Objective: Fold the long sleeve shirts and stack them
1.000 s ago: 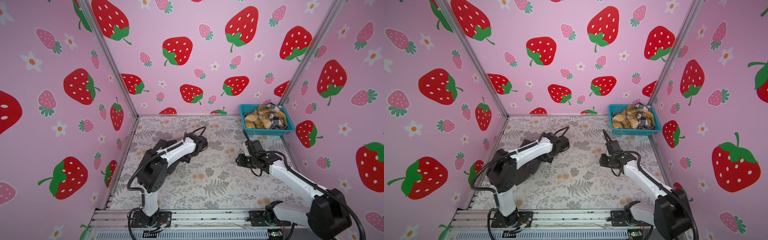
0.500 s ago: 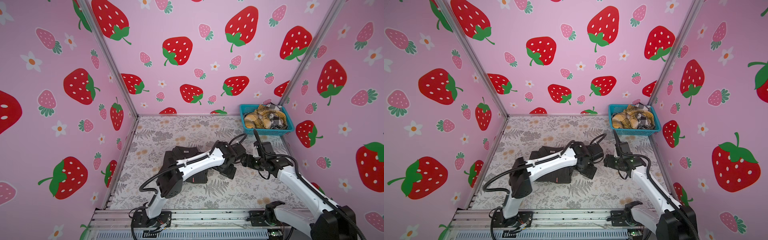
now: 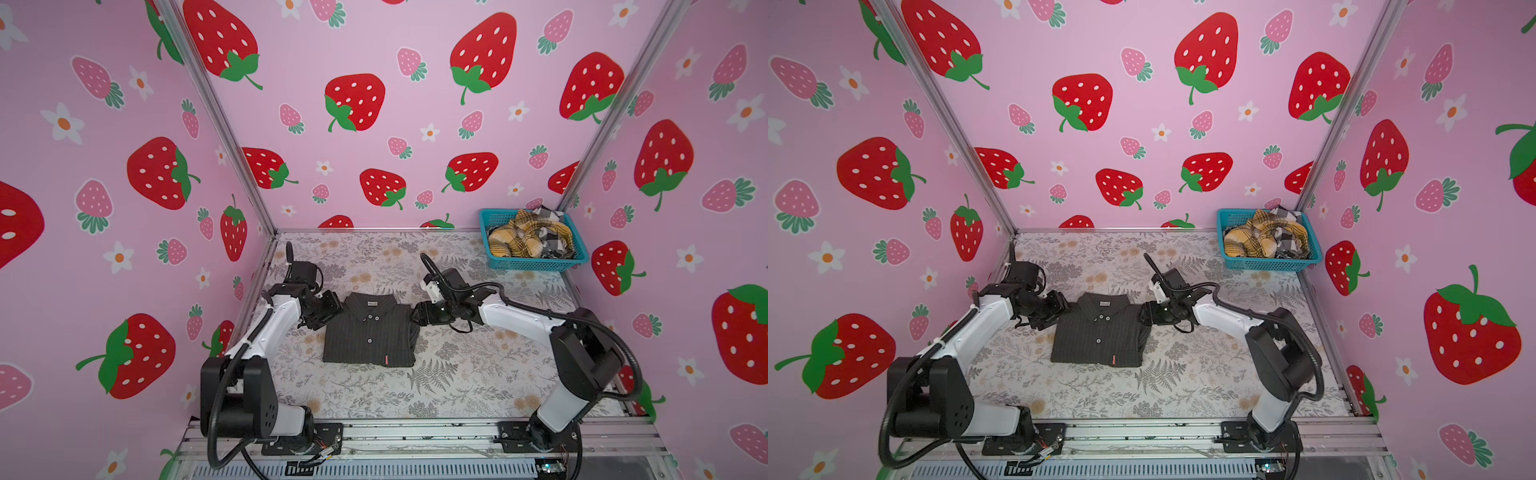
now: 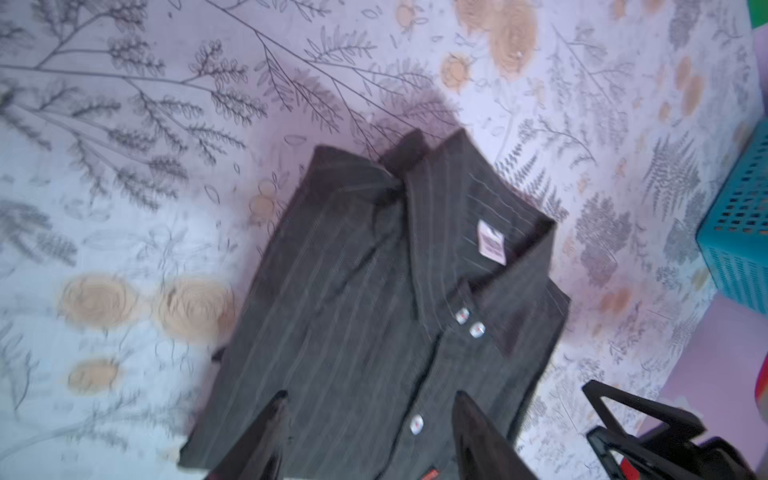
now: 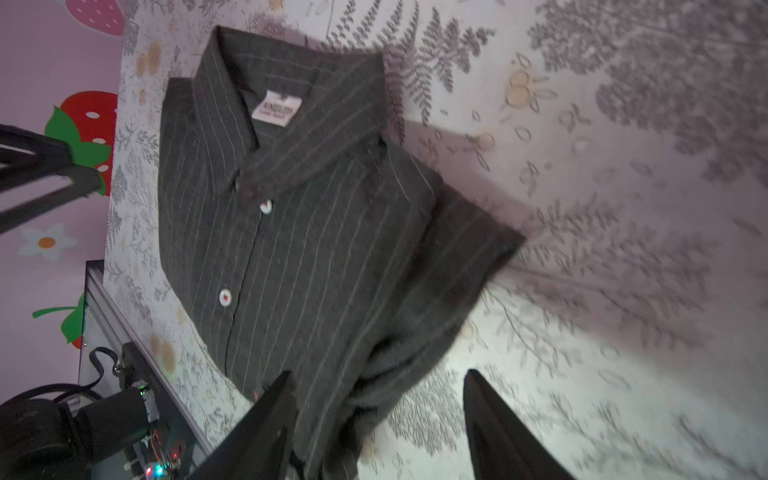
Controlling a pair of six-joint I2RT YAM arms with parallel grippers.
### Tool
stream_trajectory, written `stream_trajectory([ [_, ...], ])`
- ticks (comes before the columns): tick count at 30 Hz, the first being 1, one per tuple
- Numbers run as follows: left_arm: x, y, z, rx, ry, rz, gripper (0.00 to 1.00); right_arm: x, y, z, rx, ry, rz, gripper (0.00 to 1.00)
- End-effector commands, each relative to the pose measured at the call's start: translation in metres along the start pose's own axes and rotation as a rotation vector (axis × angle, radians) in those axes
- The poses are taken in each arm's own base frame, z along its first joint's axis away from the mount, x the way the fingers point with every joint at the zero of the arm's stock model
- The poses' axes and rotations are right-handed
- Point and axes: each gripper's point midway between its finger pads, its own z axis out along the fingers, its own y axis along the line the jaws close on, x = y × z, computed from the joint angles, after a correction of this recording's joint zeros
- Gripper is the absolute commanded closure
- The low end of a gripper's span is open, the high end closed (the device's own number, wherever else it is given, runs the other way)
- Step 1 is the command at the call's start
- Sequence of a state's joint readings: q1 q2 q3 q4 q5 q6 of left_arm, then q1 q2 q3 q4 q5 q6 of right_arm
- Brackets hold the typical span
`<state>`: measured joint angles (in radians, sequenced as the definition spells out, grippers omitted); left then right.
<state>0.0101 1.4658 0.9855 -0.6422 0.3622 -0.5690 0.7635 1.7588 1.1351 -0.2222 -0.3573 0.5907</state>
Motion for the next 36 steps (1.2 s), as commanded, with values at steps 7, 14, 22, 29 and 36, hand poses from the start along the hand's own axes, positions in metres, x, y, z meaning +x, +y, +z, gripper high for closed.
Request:
stream_trajectory([
  [7,-0.052,0.004,0.031,0.065,-0.031,0.000,0.21,-0.015,0.008,0.047,-0.103,0.041,0.010,0.36],
  [14,-0.051,0.010,0.062,0.108,0.042,-0.070,0.41,-0.015,0.012,0.069,-0.182,0.063,0.059,0.39],
  [22,-0.044,0.011,0.074,0.131,0.072,-0.095,0.48,-0.031,0.025,0.079,-0.309,0.044,0.093,0.44],
  [29,-0.041,0.004,0.073,0.139,0.074,-0.094,0.49,-0.038,0.038,0.083,-0.323,0.052,0.077,0.72],
  [36,-0.052,-0.014,0.032,0.129,-0.032,-0.041,0.39,-0.041,0.028,0.035,-0.164,-0.082,0.097,0.95],
])
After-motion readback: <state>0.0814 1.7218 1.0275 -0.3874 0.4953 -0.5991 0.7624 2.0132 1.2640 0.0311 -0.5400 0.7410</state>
